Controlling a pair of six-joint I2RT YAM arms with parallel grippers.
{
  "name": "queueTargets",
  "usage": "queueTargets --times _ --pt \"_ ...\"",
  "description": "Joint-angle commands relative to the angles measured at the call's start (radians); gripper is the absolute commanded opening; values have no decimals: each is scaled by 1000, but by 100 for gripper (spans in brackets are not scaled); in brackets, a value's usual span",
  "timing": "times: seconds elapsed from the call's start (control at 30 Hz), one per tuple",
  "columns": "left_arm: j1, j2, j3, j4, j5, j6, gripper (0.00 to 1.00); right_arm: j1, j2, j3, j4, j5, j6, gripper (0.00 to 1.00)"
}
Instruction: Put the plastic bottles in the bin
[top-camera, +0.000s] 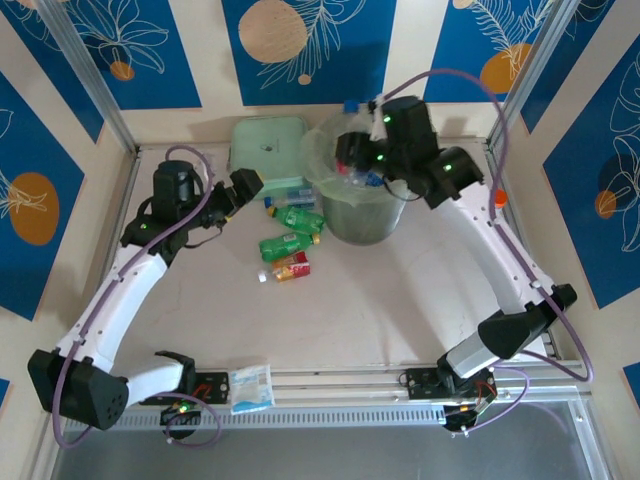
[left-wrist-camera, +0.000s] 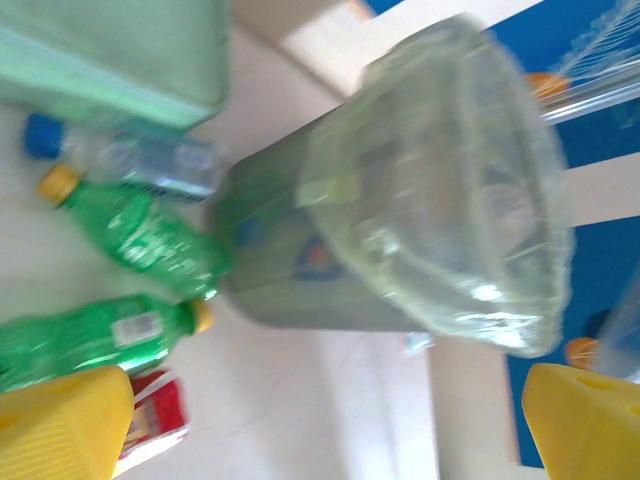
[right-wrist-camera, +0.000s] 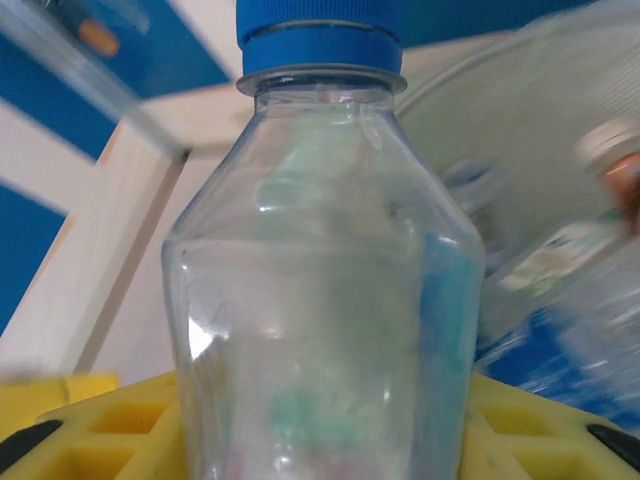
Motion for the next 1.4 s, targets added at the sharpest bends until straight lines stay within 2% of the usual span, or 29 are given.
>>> queueTargets --times 0.0,0.17,0.33,0.5,0.67,0.8,1.1,1.2,1.37 --pt "6 -24 -59 -82 -48 78 100 -70 42 41 25 -18 -63 50" --pt "6 -29 -89 -112 -81 118 98 -135 152 151 50 -70 -47 50" --pt "6 -18 -96 -144 -121 155 96 -146 274 254 33 -49 -10 51" --pt "6 -9 -97 -179 -159 183 96 -148 334 266 44 -91 57 58" --pt "6 9 -101 -202 -183 195 96 -132 342 253 30 -99 132 72" --pt "4 25 -99 -205 -197 200 98 -139 318 255 11 -80 165 77" --pt "-33 50 -77 -212 -272 252 97 -104 149 246 -17 -42 83 77" --pt "-78 93 -55 -185 -300 274 93 -43 51 174 -10 -34 22 75" --pt "-145 196 -36 -105 -345 291 90 142 -134 -49 24 6 -67 73"
